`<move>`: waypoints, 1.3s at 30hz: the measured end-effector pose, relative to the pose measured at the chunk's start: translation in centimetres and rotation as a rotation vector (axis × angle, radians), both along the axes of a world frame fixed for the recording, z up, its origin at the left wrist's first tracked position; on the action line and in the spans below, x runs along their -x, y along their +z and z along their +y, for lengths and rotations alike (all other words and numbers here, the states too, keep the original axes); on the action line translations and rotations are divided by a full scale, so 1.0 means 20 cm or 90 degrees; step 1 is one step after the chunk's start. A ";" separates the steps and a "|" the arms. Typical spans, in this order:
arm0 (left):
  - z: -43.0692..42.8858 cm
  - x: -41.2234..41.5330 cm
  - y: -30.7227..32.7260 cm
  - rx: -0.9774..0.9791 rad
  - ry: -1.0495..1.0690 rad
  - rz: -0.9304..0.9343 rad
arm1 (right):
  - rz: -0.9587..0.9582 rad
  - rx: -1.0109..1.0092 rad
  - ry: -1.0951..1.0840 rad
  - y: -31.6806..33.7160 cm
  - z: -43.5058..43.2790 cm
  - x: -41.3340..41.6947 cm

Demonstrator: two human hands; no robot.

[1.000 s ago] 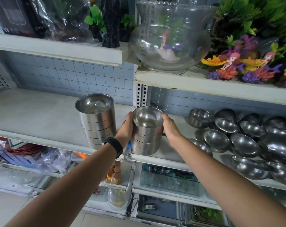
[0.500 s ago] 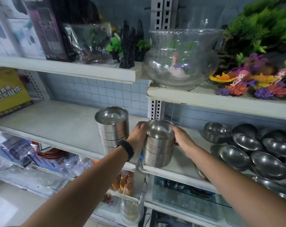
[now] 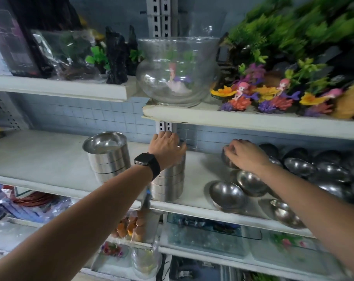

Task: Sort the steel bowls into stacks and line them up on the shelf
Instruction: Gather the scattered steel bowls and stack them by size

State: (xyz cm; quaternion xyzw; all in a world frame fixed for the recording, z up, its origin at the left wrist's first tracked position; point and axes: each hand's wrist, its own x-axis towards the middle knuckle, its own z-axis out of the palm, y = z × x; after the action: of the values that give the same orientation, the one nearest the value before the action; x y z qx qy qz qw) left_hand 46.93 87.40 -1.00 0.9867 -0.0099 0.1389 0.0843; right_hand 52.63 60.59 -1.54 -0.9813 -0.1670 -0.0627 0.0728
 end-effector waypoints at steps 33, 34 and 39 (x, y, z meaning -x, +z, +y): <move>-0.94 -0.24 -0.35 0.026 -0.051 0.147 | -0.032 0.081 -0.070 -0.23 -0.88 0.00; -0.92 -0.26 -0.36 0.029 -0.052 0.151 | -0.026 0.076 -0.070 -0.24 -0.86 -0.01; -0.90 -0.40 -0.43 0.059 -0.039 0.175 | -0.015 0.066 -0.077 -0.27 -0.77 -0.09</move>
State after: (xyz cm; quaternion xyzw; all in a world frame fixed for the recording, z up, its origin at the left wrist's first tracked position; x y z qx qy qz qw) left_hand 54.96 69.40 -9.70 0.9907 -0.0220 0.0001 0.1344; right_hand 54.37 45.09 -7.02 -0.9912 -0.1112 -0.0695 0.0159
